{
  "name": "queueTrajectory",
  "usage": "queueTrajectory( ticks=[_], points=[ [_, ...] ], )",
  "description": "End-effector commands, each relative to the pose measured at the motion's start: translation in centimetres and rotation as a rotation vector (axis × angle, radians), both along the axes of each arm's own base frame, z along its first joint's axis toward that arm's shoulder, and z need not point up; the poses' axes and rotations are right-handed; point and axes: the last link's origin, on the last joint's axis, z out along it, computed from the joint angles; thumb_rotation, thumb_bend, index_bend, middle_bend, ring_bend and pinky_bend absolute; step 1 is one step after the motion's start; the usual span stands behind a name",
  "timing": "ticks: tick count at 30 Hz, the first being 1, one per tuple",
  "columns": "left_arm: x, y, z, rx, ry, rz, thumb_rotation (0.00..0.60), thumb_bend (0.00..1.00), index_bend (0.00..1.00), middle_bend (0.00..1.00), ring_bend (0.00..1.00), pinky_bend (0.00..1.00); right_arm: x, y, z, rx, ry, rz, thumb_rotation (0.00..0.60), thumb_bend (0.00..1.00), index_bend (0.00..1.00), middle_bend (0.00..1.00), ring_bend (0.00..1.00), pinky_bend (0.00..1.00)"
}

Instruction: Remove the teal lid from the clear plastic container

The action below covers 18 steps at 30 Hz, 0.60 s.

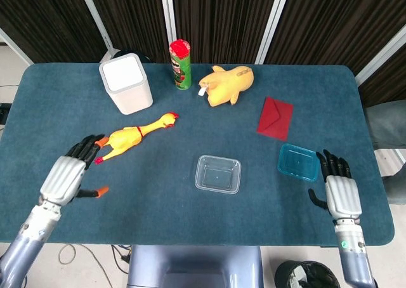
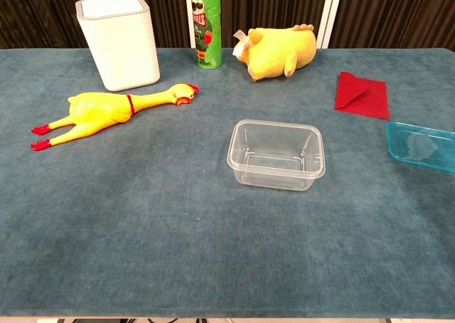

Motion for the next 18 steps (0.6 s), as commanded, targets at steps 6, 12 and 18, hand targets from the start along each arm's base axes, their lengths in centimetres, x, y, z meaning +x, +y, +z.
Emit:
queueTrajectory(
  ticks=[6,12,18],
  points=[
    [-6.4,-6.5,0.8,0.066,0.152,0.043,0.600,0.03,0.00,0.00,0.00,0.02,-2.6,7.4,3.4,0.092,0.171,0.125,0.600,0.33,0.00,0.00,0.00,0.00],
    [-10.0,-8.5,2.8,0.172,0.238,0.053,0.600,0.03,0.00,0.00,0.00,0.00,-3.9,7.7,5.3,0.028,0.234,0.140,0.600,0.32,0.00,0.00,0.00,0.00],
    [-11.5,-8.2,4.1,0.251,0.252,0.083,0.600,0.03,0.00,0.00,0.00,0.00,-4.1,6.8,6.1,-0.060,0.195,0.101,0.600,0.32,0.00,0.00,0.00,0.00]
  ],
)
